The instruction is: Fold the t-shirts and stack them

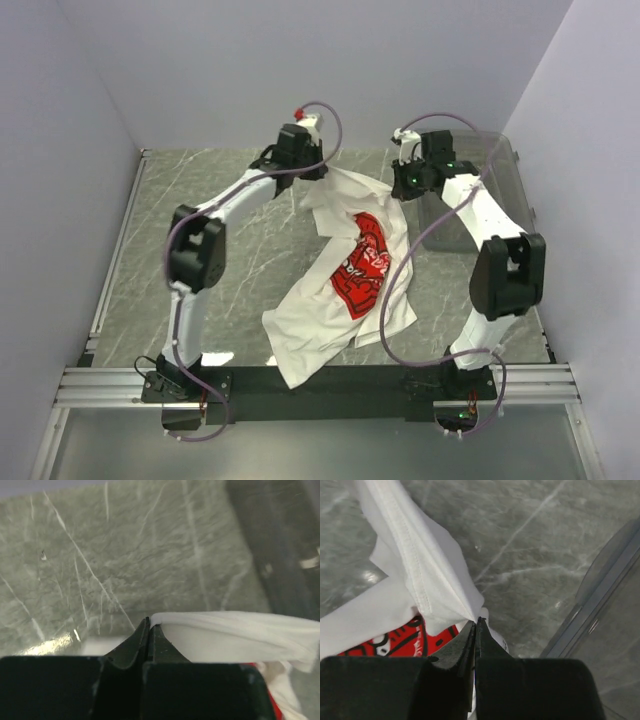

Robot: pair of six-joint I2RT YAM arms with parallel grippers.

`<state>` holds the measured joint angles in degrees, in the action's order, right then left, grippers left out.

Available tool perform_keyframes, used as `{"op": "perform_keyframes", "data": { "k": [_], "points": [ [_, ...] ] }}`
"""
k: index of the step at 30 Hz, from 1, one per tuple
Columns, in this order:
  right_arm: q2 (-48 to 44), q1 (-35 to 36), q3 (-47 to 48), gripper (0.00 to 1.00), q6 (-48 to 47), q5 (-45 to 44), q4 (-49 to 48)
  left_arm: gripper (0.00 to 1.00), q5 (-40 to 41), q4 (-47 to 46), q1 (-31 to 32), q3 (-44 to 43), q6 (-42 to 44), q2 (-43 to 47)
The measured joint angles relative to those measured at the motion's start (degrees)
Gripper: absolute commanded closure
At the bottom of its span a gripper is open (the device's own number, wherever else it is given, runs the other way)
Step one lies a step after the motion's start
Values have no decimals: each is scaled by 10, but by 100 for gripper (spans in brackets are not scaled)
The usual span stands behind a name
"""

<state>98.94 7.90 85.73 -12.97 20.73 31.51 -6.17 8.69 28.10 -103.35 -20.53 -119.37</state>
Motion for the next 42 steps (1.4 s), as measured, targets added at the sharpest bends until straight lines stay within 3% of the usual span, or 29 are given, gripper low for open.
{"op": "perform_keyframes", "data": {
  "k": [4,7,8,9,10,11,12,13,15,16,18,22,28,30,34,39,42],
  "points": [
    [37,1,14,100,6,-48,-7,100,36,50,4,-118,-7,-119],
    [45,3,51,99,19,-83,-22,100,75,61,9,-184,-11,-147],
    [45,3,60,95,26,-96,-30,96,80,59,10,-197,-12,-148],
    [45,3,67,90,32,-108,-35,86,82,53,10,-211,-12,-148],
    [45,3,74,78,38,-121,-41,70,82,46,10,-227,-10,-148],
    [45,3,79,72,42,-133,-47,44,82,36,10,-241,-8,-148],
    [45,2,81,65,44,-140,-52,35,84,28,9,-253,-7,-148],
    [43,2,81,48,46,-144,-54,23,87,21,8,-260,-4,-148],
    [34,1,70,35,42,-137,-57,17,99,8,5,-259,4,-141],
    [25,0,58,24,31,-128,-59,17,109,5,4,-243,7,-130],
    [-17,-1,10,20,9,-98,-55,14,126,14,0,-191,18,-97],
    [-126,-1,-76,21,-58,-2,-17,16,129,54,-14,-26,21,31],
    [-250,2,-183,22,-164,137,62,22,39,80,-19,271,-18,301],
    [-280,2,-242,22,-174,153,70,22,8,77,1,346,-32,350],
    [-310,2,-342,22,-166,166,67,24,-27,84,58,426,-51,347],
    [-325,-4,-389,22,-160,168,62,25,-30,87,102,429,-68,276],
    [-337,-18,-392,22,-158,175,54,31,-17,95,118,409,-74,232]
  ]
}}
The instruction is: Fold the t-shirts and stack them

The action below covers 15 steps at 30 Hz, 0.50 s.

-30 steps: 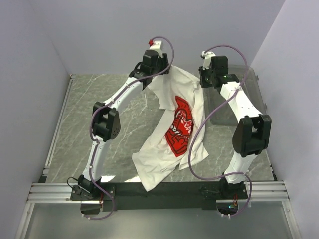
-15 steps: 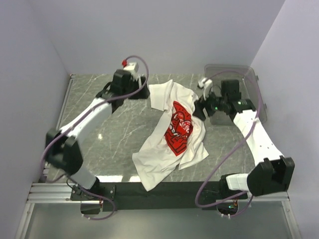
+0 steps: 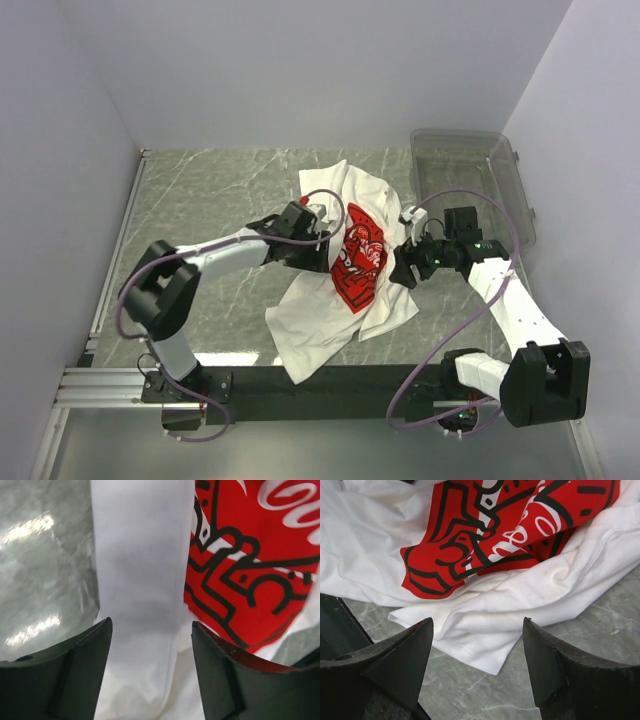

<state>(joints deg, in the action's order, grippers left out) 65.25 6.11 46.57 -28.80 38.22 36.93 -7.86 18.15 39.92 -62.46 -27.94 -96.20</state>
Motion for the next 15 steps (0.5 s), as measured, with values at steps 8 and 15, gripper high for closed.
{"op": "perform_keyframes", "data": {
  "k": [8,15],
  "points": [
    [-4,-18,0,22,4,21,-5,100,39,13,19,-35,-10,-74],
    [-4,-24,0,23,4,35,-5,100,155,74,5,-64,7,-7]
  ]
}}
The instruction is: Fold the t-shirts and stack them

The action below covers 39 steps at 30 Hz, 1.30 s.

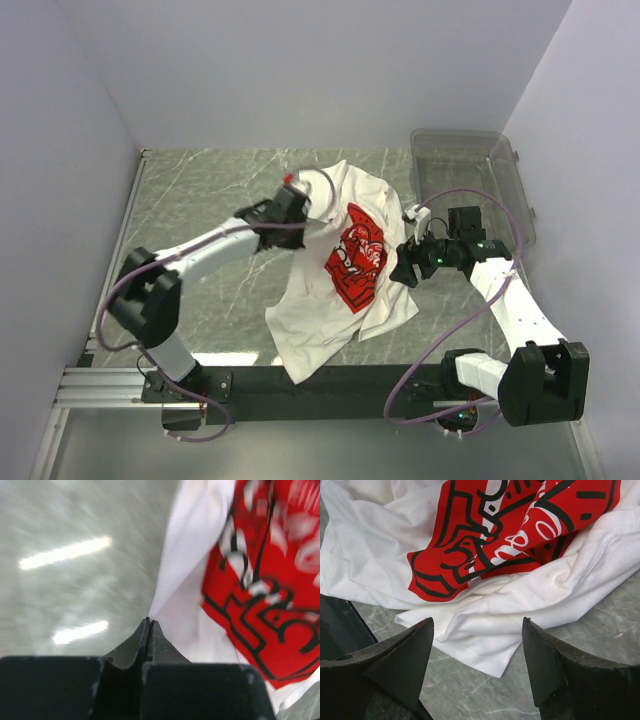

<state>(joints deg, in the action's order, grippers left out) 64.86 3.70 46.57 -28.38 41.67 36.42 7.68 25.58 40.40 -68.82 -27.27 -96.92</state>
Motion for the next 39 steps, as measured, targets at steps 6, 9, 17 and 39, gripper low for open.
{"op": "perform_keyframes", "data": {
  "k": [6,9,17,39],
  "points": [
    [0,-4,0,23,0,3,0,97,48,27,-146,-99,38,50],
    [0,-4,0,23,0,5,0,40,50,53,-231,-167,57,19],
    [7,-4,0,23,-10,13,6,16,84,76,-256,-157,66,-2],
    [106,121,0,24,26,-221,10,23,-112,-9,30,401,-338,490]
  ]
}}
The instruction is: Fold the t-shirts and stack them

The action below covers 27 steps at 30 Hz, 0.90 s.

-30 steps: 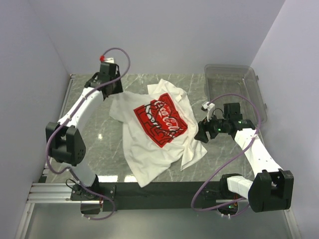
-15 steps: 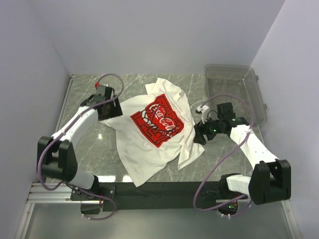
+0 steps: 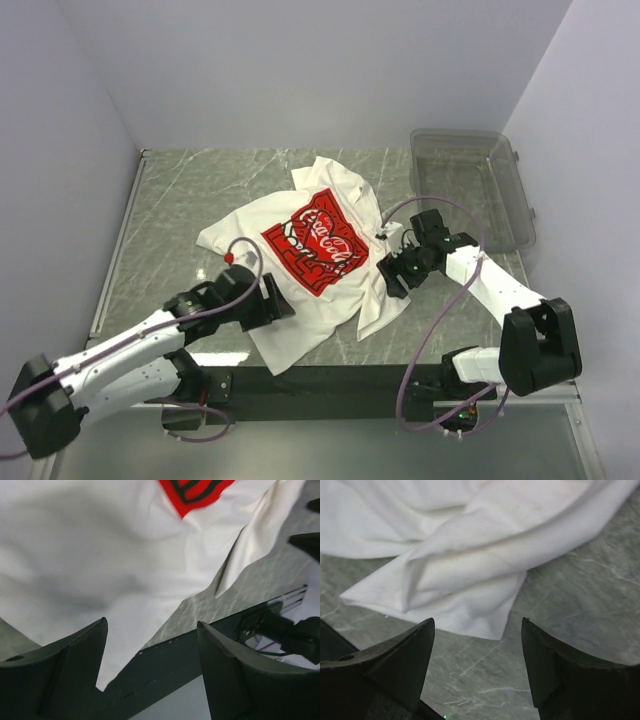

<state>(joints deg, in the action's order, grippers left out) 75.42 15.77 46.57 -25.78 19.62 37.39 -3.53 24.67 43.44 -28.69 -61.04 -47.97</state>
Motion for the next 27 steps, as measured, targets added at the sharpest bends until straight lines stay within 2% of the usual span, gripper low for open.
{"op": "perform_keyframes", "data": {
  "k": [7,13,14,17,18,20,21,22,24,25,26,27],
  "points": [
    [-51,35,0,24,-29,64,41,26,89,53,150,-36,-88,-121],
    [-28,62,7,25,-29,65,54,28,126,80,244,-70,-148,-220],
    [-22,69,7,25,-25,62,53,30,128,82,255,-71,-153,-237],
    [3,94,10,27,-15,50,54,47,139,90,276,-85,-169,-266],
    [13,100,12,28,-10,48,52,59,143,90,279,-88,-174,-275],
    [35,110,19,40,-6,43,53,68,150,100,282,-93,-178,-287],
    [47,114,24,45,-2,40,54,90,152,105,282,-96,-179,-290],
    [57,117,30,56,1,38,55,98,156,111,283,-97,-183,-292],
    [71,121,39,70,5,33,55,100,163,122,283,-98,-184,-294],
    [74,122,43,89,6,29,55,100,173,134,284,-100,-186,-293],
    [75,122,46,98,4,22,56,100,179,144,284,-100,-189,-289],
    [73,122,48,100,7,15,58,100,186,161,282,-100,-193,-280]
  ]
}}
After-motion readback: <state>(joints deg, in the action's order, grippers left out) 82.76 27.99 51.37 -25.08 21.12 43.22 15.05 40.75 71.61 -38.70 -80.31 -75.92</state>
